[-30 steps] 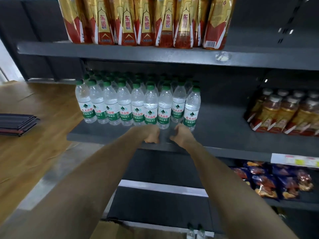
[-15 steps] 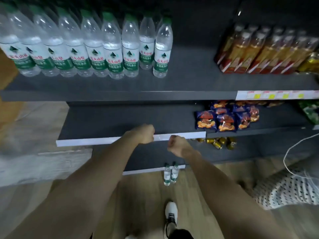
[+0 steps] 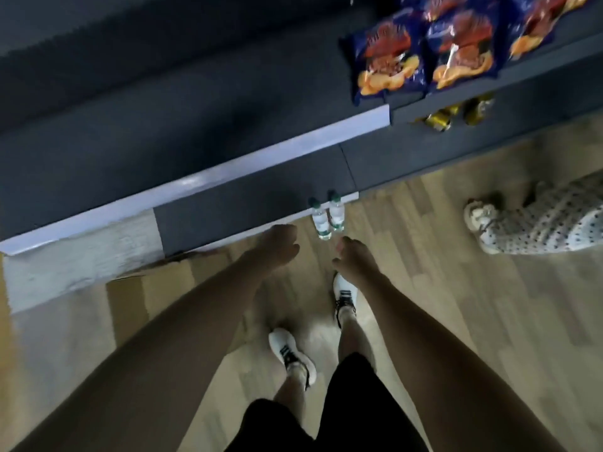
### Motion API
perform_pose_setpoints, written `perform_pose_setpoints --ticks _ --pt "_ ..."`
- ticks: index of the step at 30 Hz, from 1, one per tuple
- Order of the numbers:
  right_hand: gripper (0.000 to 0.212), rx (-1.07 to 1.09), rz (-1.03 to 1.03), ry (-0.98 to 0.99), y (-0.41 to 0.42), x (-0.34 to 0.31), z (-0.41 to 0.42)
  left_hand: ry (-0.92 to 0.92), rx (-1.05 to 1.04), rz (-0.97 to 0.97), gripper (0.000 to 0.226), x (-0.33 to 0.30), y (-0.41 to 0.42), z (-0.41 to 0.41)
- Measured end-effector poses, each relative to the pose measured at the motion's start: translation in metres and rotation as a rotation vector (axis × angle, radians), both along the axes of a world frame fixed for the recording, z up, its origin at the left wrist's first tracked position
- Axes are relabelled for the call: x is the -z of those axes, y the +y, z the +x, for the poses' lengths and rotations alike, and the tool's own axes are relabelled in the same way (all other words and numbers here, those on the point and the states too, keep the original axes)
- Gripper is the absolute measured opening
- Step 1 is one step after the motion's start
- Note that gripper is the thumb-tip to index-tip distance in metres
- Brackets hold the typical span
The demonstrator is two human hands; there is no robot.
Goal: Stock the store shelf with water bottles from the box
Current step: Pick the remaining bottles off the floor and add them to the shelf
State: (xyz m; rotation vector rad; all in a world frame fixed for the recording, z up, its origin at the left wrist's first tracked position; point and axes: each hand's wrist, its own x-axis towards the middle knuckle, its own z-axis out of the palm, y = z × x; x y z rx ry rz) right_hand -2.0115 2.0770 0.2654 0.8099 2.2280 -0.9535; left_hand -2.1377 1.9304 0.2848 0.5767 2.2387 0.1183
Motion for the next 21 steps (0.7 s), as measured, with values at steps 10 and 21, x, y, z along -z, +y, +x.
perform_pose_setpoints --ticks 10,21 --pt "0.041 0.195 -0.057 -0.035 0.046 0.161 0.010 -0.035 0.001 -0.122 0.030 0.159 0.058 0.003" --pt "0.036 0.293 -0.050 -0.082 0.030 0.346 -0.019 -0.165 -0.157 -0.186 0.042 0.363 0.076 -0.032"
